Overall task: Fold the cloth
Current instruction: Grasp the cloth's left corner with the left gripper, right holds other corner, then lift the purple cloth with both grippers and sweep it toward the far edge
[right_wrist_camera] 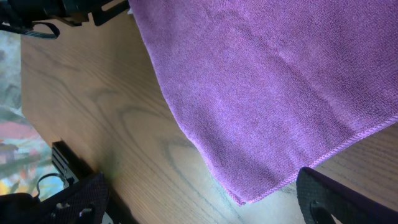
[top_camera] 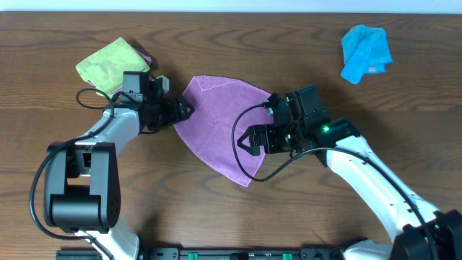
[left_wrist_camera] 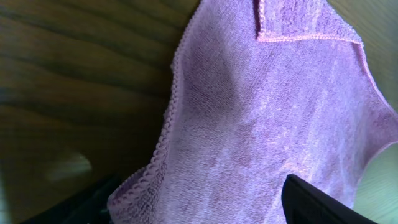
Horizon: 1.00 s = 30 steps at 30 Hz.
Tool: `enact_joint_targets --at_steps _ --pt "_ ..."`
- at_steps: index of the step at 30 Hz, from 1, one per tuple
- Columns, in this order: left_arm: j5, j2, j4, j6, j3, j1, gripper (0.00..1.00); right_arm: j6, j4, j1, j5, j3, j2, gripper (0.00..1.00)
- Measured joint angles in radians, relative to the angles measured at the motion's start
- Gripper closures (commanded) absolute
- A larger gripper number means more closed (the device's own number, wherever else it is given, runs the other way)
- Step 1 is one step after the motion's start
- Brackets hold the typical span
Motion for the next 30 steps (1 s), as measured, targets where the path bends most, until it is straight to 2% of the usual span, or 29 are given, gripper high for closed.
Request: enact_joint_targets --at_steps 3,6,8,10,14,19,30 --pt "0.003 0.0 0.0 -0.002 0.0 -0.003 0.25 0.0 0.0 0.0 0.0 0.0 0.0 0.04" --pt "0.003 0.0 -0.003 -0.007 -0.005 -0.003 0.43 0.0 0.0 0.0 0.0 0.0 0.0 0.04" --pt "0.003 0.0 -0.009 -0.01 -0.014 -0.003 0.72 0.0 -0.002 0.0 0.0 0.0 0.0 0.04" --pt "0.003 0.0 -0.027 -0.005 -0.021 -0.003 0.94 0.0 -0.016 0.0 0.002 0.0 0.0 0.04" --pt "0.018 0.0 -0.056 0.013 -0.024 0.0 0.94 0.0 -0.056 0.0 0.029 -0.002 0.0 0.02" --pt "0.064 0.0 -0.119 0.045 -0.024 0.014 0.94 -0.001 -0.026 0.0 0.044 -0.052 0.0 0.03" --pt "0.109 0.0 -0.396 0.185 -0.027 0.022 0.94 0.032 0.059 0.0 0.051 -0.259 0.0 0.03"
